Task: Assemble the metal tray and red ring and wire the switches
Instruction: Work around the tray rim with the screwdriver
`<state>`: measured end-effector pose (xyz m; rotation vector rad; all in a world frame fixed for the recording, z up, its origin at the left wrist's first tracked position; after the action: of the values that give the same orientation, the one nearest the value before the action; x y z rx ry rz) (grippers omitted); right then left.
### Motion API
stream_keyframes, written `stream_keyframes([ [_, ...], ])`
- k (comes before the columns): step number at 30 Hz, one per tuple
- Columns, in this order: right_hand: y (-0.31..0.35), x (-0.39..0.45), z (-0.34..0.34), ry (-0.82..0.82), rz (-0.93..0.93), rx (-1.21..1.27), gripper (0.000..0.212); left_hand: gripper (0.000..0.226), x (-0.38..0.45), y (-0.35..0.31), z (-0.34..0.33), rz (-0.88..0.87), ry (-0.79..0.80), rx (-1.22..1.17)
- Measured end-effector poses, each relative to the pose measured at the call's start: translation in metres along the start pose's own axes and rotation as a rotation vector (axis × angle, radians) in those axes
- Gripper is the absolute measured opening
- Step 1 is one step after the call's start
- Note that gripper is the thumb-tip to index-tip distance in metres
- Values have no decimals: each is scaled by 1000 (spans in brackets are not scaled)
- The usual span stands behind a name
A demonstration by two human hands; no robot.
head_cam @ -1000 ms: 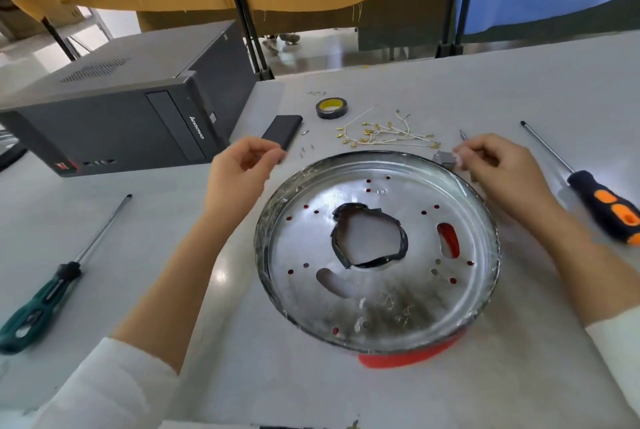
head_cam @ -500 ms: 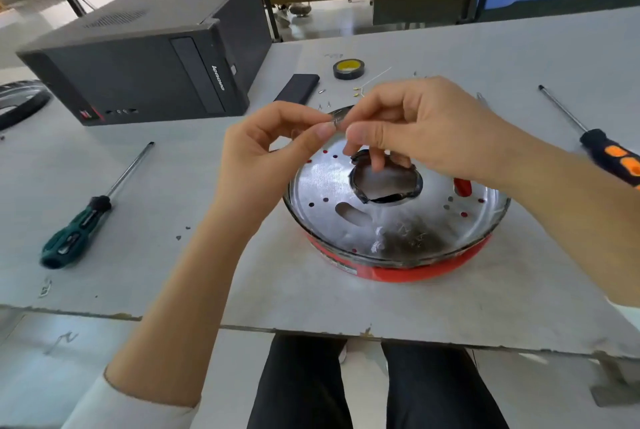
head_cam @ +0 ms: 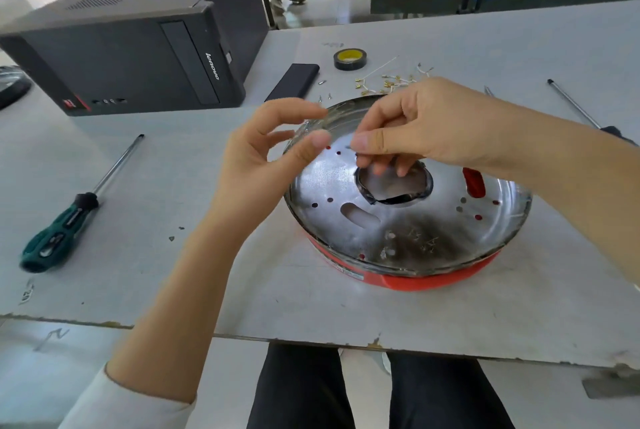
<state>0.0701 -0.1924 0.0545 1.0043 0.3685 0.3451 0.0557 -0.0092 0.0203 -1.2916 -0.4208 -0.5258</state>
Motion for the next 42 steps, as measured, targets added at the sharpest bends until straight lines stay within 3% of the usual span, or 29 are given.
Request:
stream_keyframes([
  [4,-15,4,1,-43,-88,-417,9,36,-17,36,7,205,-100,-50],
  [8,-29,4,-8,-32,-127,-526,11,53,-32,60,1,444,-4,-168],
  [17,-40,-4,-24,73,-79,-645,10,52,-32,58,-9,470,163,-239],
  [26,-43,-11,-26,72,-58,-618,10,62,-30,59,-10,463,187,-248],
  [42,-43,-11,-26,68,-9,-587,18,56,-31,57,-11,463,174,-214],
])
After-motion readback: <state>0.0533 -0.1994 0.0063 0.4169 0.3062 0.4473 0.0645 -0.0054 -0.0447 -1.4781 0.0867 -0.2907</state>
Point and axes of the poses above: each hand's wrist, its own x-axis towards the middle knuckle, its own z-axis out of the back of the hand, y = z × x, the point moved 4 cm from there along x, towards the middle knuckle, and after that the axes turned 7 degrees about -z, right-handed, at the moved point
